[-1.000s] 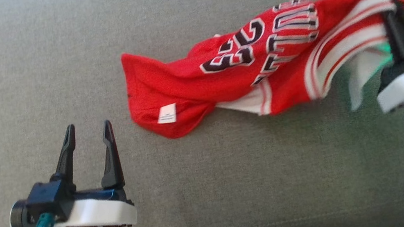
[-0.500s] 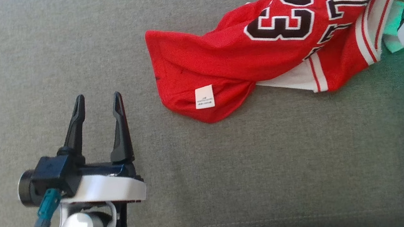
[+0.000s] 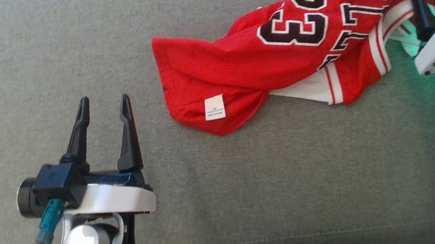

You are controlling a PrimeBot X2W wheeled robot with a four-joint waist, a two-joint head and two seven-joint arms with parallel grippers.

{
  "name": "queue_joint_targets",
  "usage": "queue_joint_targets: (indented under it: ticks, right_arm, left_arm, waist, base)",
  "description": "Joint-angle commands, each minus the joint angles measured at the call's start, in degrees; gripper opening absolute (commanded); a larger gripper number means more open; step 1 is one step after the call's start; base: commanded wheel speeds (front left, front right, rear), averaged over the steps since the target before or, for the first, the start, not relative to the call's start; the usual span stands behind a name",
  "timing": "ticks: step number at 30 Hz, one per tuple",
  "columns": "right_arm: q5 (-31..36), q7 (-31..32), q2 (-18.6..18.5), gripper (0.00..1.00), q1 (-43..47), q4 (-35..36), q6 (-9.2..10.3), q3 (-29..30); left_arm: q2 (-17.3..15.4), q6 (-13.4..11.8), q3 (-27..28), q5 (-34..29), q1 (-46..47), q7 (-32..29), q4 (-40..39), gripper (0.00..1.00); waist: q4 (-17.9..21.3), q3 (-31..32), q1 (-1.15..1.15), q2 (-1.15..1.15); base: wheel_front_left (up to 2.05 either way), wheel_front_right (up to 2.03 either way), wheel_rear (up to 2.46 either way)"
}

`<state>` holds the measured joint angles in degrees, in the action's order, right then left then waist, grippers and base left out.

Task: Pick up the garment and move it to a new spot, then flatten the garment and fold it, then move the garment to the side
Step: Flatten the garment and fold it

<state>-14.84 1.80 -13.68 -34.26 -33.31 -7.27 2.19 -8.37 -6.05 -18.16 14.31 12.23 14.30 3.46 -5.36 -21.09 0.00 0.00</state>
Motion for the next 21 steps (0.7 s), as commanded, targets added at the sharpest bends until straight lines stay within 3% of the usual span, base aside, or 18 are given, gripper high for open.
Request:
queue_joint_targets:
  ticks: [1,5,11,21]
  right_arm:
    - [-0.75,-1.85,0.70,1.00,2.09,3.58,-0.22,-1.53]
    - [-0.98,-2.91,1.52,1.00,5.31,7.47,-0.22,-1.74]
    - [0.32,-3.05,3.88,1.00,13.32,19.62,-0.22,-0.99]
    - [3.90,0.95,8.77,1.00,27.16,36.59,-0.22,-0.58]
  left_arm:
    - [-0.54,-0.02,2.35,-0.42,0.16,0.69,-1.57,1.00]
    - [-0.77,-0.09,2.78,-0.62,-0.78,0.69,-1.57,1.00]
    - [-1.50,-0.25,3.43,-0.77,-2.50,0.69,-1.56,1.00]
    - [-2.49,-1.08,3.73,-0.47,-6.26,0.47,-1.61,1.00]
  waist:
    - [1.26,1.45,0.00,0.00]
    - [2.28,2.64,0.00,0.00]
    - [3.75,5.06,0.00,0.00]
    - [5.17,9.52,0.00,0.00]
  base:
    - [0.00,0.00,0.00]
    - [0.00,0.00,0.00]
    - [0.00,0.00,0.00]
    - [0.00,0.00,0.00]
